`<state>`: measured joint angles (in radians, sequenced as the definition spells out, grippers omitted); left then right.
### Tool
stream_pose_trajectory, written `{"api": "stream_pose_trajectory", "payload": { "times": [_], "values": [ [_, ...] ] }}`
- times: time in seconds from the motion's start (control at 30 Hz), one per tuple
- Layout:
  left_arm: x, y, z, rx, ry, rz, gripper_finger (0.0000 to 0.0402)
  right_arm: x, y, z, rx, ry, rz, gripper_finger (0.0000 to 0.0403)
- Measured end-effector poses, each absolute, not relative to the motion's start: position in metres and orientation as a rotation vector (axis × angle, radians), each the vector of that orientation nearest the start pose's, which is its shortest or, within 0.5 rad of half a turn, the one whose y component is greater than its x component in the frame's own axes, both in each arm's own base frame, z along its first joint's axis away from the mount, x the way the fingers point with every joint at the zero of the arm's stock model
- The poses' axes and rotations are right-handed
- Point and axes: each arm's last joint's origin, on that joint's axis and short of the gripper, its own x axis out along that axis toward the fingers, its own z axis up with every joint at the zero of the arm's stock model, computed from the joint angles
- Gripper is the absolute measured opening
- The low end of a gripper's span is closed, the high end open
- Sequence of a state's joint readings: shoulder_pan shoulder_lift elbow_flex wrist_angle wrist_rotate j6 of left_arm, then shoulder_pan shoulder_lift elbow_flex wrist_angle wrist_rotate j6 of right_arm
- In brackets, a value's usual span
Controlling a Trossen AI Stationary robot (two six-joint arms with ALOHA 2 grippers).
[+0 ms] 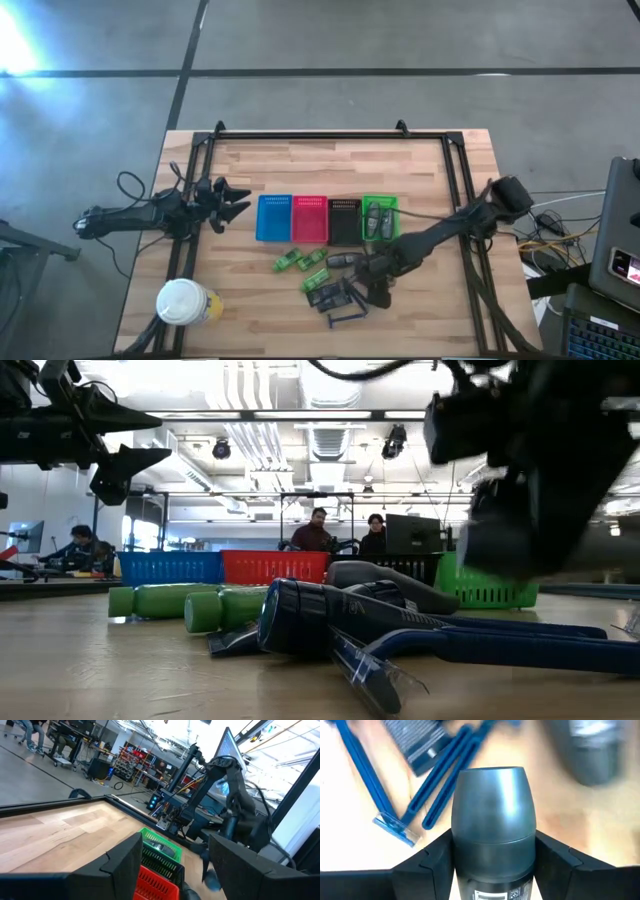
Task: Pick & Place Travel size toiletries
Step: Put the deodorant into the green bin
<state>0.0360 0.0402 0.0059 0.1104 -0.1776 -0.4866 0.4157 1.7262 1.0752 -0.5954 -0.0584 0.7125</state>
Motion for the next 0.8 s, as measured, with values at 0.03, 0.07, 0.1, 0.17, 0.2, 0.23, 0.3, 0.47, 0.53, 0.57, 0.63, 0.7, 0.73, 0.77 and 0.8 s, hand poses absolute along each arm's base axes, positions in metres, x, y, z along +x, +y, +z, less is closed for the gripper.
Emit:
{"api": "stream_pose_trajectory", "payload": {
  "times": [0.03,0.07,0.1,0.17,0.2,0.23,0.3,0.47,0.53,0.57,0.63,0.7,0.73,0.77,0.8],
  "values": [
    [0.099,0.009,0.173,-0.49,-0.126,0.19,0.0234,0.29,0.13,0.18,0.419,1.302,-0.089,0.02],
    [0.099,0.009,0.173,-0.49,-0.127,0.191,0.0234,0.284,0.126,0.191,0.456,1.289,-0.148,0.02],
    [0.099,0.009,0.173,-0.49,-0.127,0.191,0.0234,0.277,0.122,0.201,0.492,1.269,-0.221,0.02],
    [0.099,0.009,0.173,-0.49,-0.127,0.191,0.0234,0.262,0.111,0.224,0.583,1.192,-0.386,0.02],
    [0.099,0.009,0.173,-0.49,-0.127,0.191,0.0234,0.254,0.102,0.233,0.645,1.145,-0.489,0.02],
    [0.099,0.009,0.173,-0.49,-0.126,0.19,0.0234,0.246,0.092,0.241,0.727,1.094,-0.589,0.02],
    [0.099,0.009,0.173,-0.49,-0.127,0.191,0.0234,0.234,0.07,0.247,0.9,0.98,-0.721,0.02],
    [0.099,0.009,0.173,-0.49,-0.127,0.191,0.0234,0.227,0.018,0.232,1.203,0.722,-0.772,0.0201],
    [0.099,0.009,0.173,-0.49,-0.126,0.191,0.0234,0.224,0.006,0.219,1.271,0.695,-0.796,0.0207],
    [0.099,0.009,0.173,-0.49,-0.127,0.191,0.0234,0.222,0.001,0.213,1.283,0.692,-0.822,0.0209],
    [0.099,0.009,0.173,-0.49,-0.126,0.19,0.0234,0.218,-0.005,0.203,1.305,0.687,-0.874,0.021],
    [0.099,0.009,0.173,-0.49,-0.126,0.191,0.0234,0.216,-0.007,0.196,1.324,0.67,-0.916,0.021],
    [0.099,0.009,0.173,-0.49,-0.127,0.191,0.0234,0.215,-0.008,0.193,1.323,0.66,-0.93,0.021],
    [0.099,0.009,0.173,-0.49,-0.127,0.191,0.0234,0.215,-0.007,0.192,1.327,0.647,-0.928,0.021],
    [0.099,0.009,0.173,-0.49,-0.126,0.191,0.0234,0.217,-0.007,0.193,1.331,0.622,-0.92,0.0212]
  ]
}}
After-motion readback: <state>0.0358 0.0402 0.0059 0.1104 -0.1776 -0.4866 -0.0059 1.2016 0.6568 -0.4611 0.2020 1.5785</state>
